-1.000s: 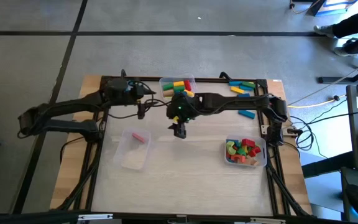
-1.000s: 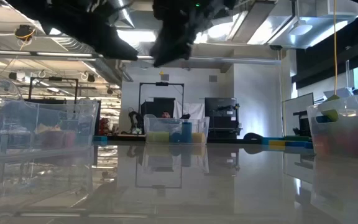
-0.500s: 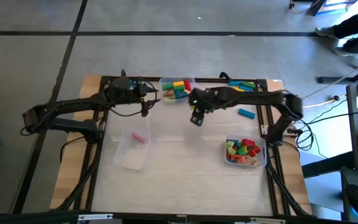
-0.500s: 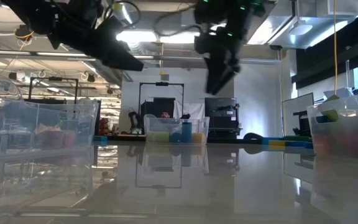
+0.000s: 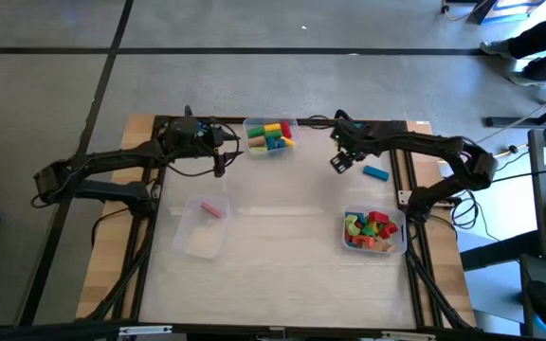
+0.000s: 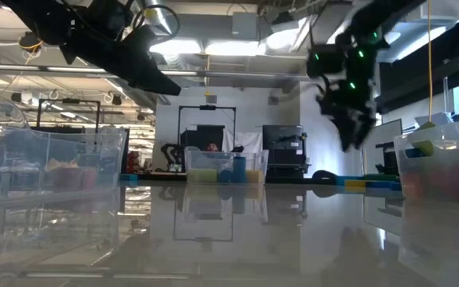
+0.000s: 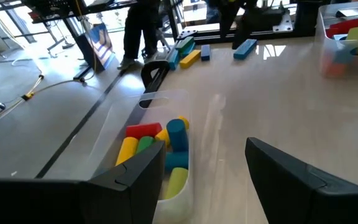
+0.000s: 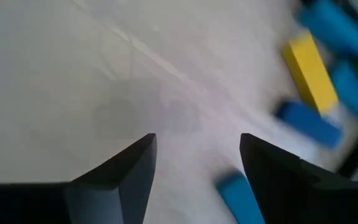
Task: Sort blocks by size
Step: Put the blue rectangular block into the bottom left transparent bin
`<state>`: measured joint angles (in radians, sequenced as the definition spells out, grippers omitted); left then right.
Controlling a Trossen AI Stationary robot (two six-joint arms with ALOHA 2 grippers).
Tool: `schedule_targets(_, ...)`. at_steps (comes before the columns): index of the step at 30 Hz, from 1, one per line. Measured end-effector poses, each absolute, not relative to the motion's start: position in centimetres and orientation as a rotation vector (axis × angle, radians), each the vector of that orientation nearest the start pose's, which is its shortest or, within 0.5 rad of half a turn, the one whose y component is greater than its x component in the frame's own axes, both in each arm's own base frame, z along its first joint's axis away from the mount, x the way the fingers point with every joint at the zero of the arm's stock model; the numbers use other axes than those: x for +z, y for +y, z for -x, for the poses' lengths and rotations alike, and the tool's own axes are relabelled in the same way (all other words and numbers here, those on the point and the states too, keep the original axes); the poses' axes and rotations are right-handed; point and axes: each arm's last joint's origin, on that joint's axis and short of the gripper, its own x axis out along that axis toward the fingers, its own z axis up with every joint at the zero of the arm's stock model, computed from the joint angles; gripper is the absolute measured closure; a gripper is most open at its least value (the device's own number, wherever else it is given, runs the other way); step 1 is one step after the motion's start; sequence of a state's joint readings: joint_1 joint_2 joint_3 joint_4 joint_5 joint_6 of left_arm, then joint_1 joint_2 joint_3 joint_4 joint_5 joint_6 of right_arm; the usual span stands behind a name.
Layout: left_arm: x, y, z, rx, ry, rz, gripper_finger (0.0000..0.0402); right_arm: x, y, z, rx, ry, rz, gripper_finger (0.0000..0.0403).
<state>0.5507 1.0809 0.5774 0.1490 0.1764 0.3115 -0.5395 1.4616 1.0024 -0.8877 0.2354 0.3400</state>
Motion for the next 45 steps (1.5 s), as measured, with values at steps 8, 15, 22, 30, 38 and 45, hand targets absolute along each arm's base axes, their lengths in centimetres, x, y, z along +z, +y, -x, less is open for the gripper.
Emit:
schedule_targets(8,23.8,11.6,-19.8,0.312,0.386,-0.193,0.0183,17.8,-17.2,-17.8,-1.146,1.143,-0.668,0.0171)
schedule_targets(15,23.8,11.6,-19.9,0.310,0.382,-0.212,0.0183,15.8,-19.3,-15.3,-1.264,1.017,-0.718,0.0171)
schedule_targets(22,23.8,11.6,-19.9,0.310,0.384,-0.212,0.0183,14.9,-19.2,-14.9,-1.280,1.007,-0.673,0.0171)
schedule_targets(30,23.8,11.6,-19.9,0.310,0.383,-0.217,0.0183,14.6,-19.0,-15.0,-1.315,0.990,-0.632,0.0171)
schedule_targets(38,23.7,11.4,-19.9,0.302,0.391,-0.212,0.0183,14.6,-19.1,-15.1,-1.314,0.972,-0.644,0.0171)
schedule_targets(45,23.8,11.4,-19.9,0.301,0.389,-0.219,0.0183,14.9,-19.5,-15.4,-1.357,0.858,-0.693,0.0171)
